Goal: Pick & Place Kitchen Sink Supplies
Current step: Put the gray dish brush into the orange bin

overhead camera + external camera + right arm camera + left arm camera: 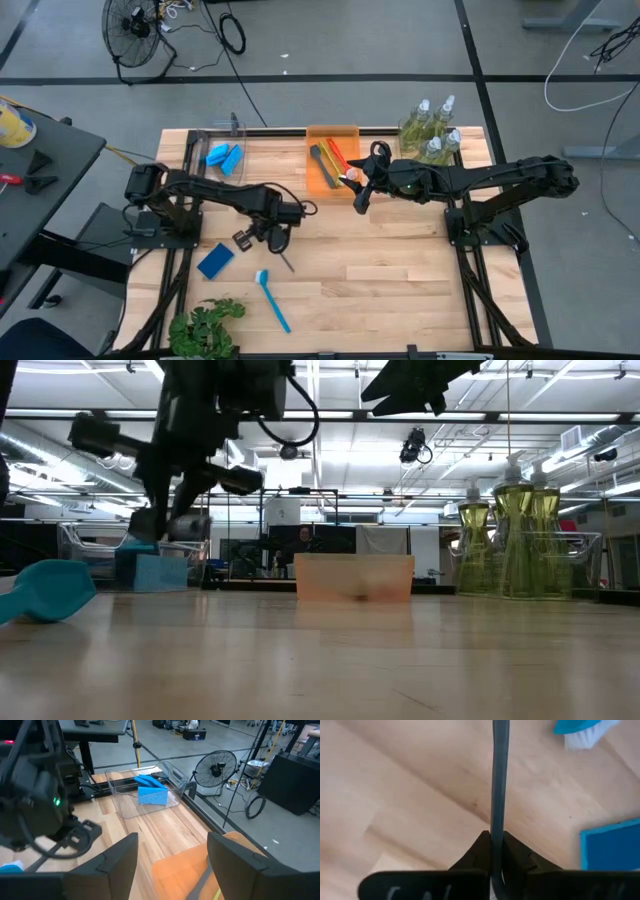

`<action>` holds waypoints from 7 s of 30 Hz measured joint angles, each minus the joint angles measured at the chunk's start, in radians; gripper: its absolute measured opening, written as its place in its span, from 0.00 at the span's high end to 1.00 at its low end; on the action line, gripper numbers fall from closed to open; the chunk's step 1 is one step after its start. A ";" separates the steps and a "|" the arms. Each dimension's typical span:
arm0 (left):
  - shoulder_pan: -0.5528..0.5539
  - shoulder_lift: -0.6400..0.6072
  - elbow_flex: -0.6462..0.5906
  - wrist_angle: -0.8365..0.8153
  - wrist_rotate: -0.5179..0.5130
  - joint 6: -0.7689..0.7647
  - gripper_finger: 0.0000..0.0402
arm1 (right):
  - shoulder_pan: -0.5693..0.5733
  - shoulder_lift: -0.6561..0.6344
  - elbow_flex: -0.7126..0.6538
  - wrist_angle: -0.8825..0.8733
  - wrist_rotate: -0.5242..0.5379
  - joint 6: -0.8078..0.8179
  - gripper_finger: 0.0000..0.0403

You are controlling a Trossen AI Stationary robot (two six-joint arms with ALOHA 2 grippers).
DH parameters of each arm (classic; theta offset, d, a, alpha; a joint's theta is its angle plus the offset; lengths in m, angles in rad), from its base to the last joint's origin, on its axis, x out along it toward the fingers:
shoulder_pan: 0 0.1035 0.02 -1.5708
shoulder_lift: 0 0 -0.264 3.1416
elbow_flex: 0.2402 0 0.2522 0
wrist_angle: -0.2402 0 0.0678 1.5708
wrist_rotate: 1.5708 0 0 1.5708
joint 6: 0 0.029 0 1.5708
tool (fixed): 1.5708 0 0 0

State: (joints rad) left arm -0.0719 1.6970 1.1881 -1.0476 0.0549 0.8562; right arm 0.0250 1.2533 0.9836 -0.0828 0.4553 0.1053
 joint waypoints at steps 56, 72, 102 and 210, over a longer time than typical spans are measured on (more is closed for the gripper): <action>0.923 -0.321 0.150 -0.297 -0.204 -1.092 0.94 | -0.002 0.000 0.000 -0.001 -0.002 -0.036 0.40; 0.846 -0.321 0.150 -0.037 0.061 -1.086 0.95 | -0.011 0.000 0.000 -0.001 -0.001 -0.036 0.40; 0.502 -0.321 0.149 0.682 0.506 -1.034 0.92 | -0.153 0.000 0.000 0.440 -0.317 0.145 0.40; 0.519 -0.311 0.150 0.683 0.337 -1.212 0.29 | -0.239 0.088 0.000 0.074 -0.304 -0.869 0.96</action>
State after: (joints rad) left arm 0.4469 1.3857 1.3376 -0.3648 0.3922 -0.3557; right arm -0.2142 1.3415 0.9833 -0.0085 0.1516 -0.7633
